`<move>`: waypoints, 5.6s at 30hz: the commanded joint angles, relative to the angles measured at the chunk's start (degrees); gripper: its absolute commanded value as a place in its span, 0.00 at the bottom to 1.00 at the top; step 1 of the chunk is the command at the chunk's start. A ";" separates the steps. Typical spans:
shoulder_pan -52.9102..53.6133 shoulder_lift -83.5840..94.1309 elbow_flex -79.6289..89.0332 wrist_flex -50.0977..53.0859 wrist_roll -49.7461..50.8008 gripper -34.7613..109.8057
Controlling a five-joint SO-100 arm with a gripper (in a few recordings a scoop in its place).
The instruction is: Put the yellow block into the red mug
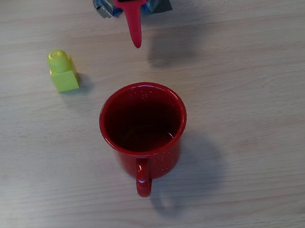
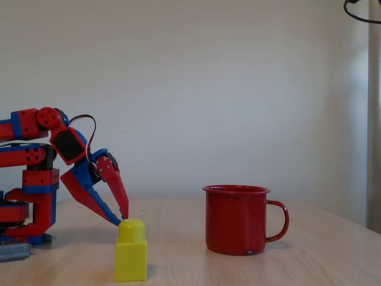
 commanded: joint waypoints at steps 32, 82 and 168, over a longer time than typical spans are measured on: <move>21.45 -54.23 -65.74 15.64 -14.41 0.24; 41.13 -88.24 -70.05 20.39 -46.32 0.56; 23.38 -84.20 -104.85 37.71 -17.40 0.24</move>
